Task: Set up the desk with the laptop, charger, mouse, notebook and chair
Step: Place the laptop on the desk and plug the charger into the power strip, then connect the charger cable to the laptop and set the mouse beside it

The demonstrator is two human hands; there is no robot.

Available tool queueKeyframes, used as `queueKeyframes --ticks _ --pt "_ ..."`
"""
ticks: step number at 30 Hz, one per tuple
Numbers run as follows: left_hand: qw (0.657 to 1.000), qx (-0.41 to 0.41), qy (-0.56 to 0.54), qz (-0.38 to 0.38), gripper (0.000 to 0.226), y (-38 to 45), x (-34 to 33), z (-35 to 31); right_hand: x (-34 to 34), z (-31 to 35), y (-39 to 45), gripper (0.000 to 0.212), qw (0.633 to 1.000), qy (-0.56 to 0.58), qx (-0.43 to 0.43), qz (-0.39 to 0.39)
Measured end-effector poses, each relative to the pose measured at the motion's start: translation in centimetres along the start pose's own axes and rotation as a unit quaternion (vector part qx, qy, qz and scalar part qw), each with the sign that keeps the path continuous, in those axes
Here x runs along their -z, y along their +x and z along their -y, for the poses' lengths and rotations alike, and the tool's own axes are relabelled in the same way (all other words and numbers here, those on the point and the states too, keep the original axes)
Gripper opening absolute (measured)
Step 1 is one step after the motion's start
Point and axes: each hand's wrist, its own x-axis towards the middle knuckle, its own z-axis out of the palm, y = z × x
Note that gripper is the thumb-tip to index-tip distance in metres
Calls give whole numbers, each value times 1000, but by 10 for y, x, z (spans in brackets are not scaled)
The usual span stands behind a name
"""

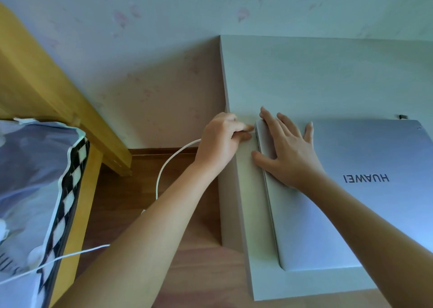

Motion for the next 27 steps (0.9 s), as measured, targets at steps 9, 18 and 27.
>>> queueKeyframes --ticks 9,18,27 --pt "1000 -29 4 -6 27 1 6 -5 1 2 0 88 1000 -1 9 3" --pt "975 -117 189 13 39 -1 7 -17 1 3 -2 89 1000 14 -3 -13" --pt "953 -123 274 51 47 -2 -24 -60 6 -21 -20 59 989 9 -34 -142"
